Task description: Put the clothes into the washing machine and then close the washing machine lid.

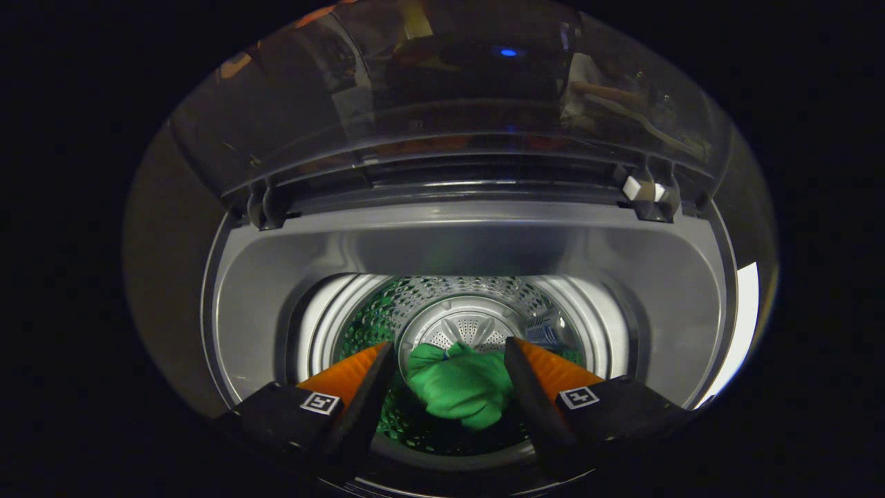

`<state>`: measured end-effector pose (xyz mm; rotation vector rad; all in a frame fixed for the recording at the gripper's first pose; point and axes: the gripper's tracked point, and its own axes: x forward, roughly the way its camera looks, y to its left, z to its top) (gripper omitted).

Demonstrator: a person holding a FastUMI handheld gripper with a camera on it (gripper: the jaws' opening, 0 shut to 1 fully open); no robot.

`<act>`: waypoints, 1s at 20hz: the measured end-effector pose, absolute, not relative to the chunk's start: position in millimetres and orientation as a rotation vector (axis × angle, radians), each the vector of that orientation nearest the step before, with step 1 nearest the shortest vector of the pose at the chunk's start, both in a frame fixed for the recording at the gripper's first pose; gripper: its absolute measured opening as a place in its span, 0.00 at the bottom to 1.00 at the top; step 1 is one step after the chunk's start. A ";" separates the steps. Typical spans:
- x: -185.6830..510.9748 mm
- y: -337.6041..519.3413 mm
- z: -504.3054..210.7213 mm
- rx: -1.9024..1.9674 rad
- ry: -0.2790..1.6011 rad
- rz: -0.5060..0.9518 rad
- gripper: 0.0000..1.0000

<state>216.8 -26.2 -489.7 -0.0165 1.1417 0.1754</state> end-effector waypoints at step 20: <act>230.6 27.4 -169.7 0.053 0.467 0.269 0.99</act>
